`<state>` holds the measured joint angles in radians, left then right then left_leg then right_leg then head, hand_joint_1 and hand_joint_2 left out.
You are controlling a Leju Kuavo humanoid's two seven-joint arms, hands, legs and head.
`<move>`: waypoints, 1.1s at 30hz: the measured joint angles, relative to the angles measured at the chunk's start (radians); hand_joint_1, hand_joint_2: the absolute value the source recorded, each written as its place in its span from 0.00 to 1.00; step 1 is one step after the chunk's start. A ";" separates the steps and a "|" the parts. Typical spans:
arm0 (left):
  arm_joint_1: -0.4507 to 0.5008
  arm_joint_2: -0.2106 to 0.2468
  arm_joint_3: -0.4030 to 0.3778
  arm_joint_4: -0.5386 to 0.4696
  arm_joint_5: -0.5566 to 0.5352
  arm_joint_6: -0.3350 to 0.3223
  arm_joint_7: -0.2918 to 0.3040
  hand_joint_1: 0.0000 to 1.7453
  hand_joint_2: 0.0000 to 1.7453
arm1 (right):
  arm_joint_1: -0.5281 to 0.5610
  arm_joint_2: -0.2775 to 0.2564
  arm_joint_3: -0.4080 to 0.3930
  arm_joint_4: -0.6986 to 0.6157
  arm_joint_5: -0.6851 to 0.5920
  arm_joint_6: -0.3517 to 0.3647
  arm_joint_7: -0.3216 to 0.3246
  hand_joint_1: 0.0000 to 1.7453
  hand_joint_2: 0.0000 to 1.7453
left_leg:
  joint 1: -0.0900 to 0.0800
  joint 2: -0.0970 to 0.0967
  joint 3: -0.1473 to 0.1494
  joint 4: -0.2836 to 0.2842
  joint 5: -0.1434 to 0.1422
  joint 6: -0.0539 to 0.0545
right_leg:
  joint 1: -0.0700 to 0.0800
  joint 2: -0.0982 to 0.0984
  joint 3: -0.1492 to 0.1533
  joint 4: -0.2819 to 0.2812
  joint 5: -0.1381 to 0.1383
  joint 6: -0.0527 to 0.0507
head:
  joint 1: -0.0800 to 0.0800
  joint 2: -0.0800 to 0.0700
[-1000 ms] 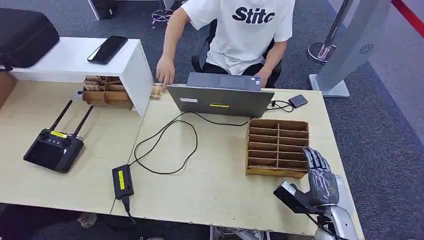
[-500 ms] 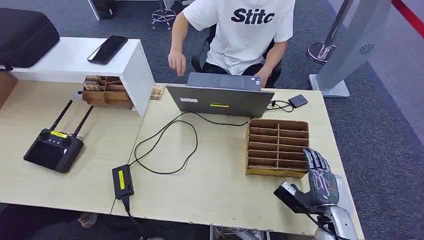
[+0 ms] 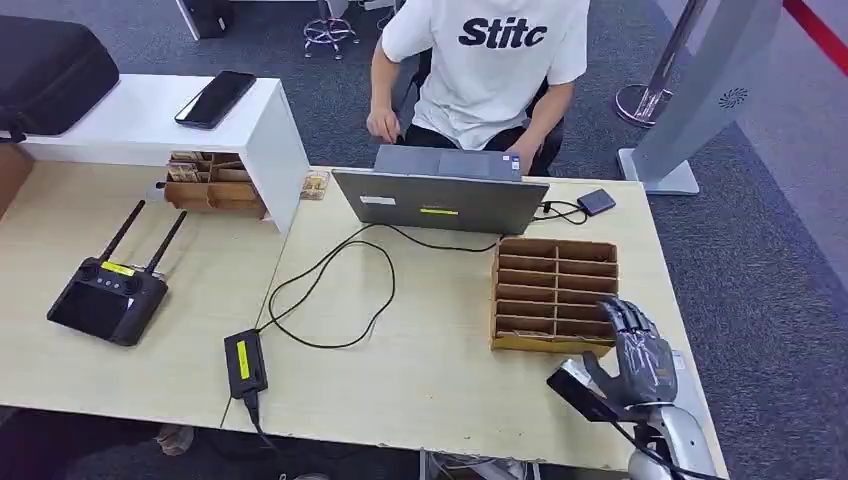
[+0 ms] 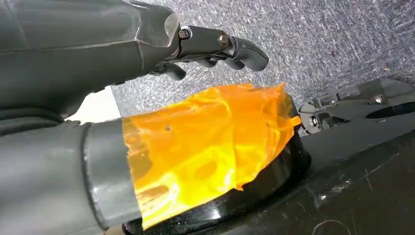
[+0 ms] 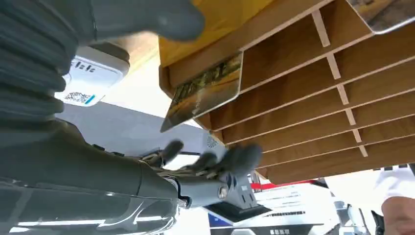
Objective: Pass the card to the sensor for recognition and then transmit it.
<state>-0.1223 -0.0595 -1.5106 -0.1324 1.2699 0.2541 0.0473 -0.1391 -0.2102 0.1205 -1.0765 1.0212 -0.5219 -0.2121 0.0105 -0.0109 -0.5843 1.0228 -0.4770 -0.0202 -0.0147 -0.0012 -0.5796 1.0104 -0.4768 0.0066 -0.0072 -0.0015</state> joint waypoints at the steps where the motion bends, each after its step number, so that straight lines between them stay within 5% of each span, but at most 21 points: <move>1: 0.000 0.000 -0.001 0.000 0.000 0.000 0.000 0.00 0.00 | -0.001 0.000 0.000 0.000 0.000 0.000 0.000 0.95 1.00 | 0.000 0.000 0.000 0.000 0.000 0.000 | 0.000 0.000 0.000 0.000 0.000 0.000 | 0.000 0.000; 23: -0.002 0.002 -0.012 0.000 0.001 -0.003 0.002 0.00 0.00 | -0.028 0.004 0.027 -0.031 -0.015 0.007 -0.018 0.90 1.00 | 0.000 0.000 0.000 0.000 0.000 0.000 | 0.000 0.000 0.000 0.000 0.000 0.000 | 0.000 0.000; 33: -0.002 0.004 -0.016 0.000 0.008 -0.004 0.000 0.00 0.00 | -0.039 0.004 0.033 -0.155 -0.020 -0.002 -0.015 0.89 1.00 | 0.000 0.000 0.000 0.000 0.000 0.000 | 0.000 0.000 0.000 0.000 0.000 0.000 | 0.000 0.000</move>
<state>-0.1247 -0.0553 -1.5270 -0.1324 1.2783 0.2499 0.0473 -0.1780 -0.2064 0.1534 -1.2319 1.0014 -0.5238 -0.2270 0.0105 -0.0108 -0.5842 1.0229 -0.4769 -0.0202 -0.0148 -0.0011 -0.5797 1.0104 -0.4767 0.0066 -0.0076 -0.0015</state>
